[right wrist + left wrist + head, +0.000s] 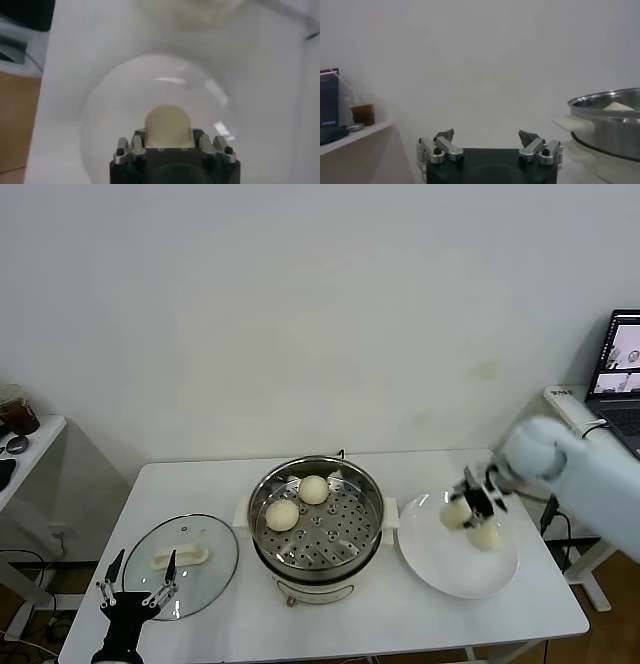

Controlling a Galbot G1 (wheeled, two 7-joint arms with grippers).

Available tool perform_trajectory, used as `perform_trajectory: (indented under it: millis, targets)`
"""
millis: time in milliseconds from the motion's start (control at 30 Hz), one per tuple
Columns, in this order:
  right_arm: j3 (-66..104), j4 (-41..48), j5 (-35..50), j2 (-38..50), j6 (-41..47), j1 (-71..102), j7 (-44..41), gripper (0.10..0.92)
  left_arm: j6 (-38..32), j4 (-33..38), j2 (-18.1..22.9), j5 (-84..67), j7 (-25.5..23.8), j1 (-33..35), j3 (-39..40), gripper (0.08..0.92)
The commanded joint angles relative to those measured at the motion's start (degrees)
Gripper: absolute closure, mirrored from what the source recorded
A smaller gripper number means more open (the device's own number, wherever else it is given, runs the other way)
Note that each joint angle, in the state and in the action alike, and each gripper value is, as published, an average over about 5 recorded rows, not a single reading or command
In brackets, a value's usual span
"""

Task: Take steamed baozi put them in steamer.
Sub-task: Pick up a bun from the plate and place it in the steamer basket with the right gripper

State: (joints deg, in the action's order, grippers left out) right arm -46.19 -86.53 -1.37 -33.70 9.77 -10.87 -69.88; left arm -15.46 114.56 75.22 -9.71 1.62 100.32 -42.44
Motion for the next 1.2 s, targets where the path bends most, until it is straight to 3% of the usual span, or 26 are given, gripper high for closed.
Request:
perform_trajectory:
  millis: [33, 300, 567, 1200]
  targets:
    - [-11.60, -2.94, 13.70, -8.83, -4.67, -27.78, -1.86, 0.474, 0.00, 0.01, -0.12, -0.08, -0.02, -0.04, -0.10, 0.177]
    - [-21.01, -6.01, 15.75, -21.25, -9.08, -30.98, 1.86, 0.470, -0.22, -0.07, 0.10, -0.21, -0.01, -0.10, -0.44, 0.177]
    - [-28.93, -2.87, 10.37, -34.33, -17.90, -24.78, 4.87, 0.461, -0.56, -0.22, 0.42, -0.30, 0.05, -0.22, -0.64, 0.177]
    - [-30.79, 2.38, -3.24, -38.73, -28.06, -18.50, 6.45, 0.448, -0.61, -0.51, 0.56, -0.83, 0.16, -0.81, -1.51, 0.177]
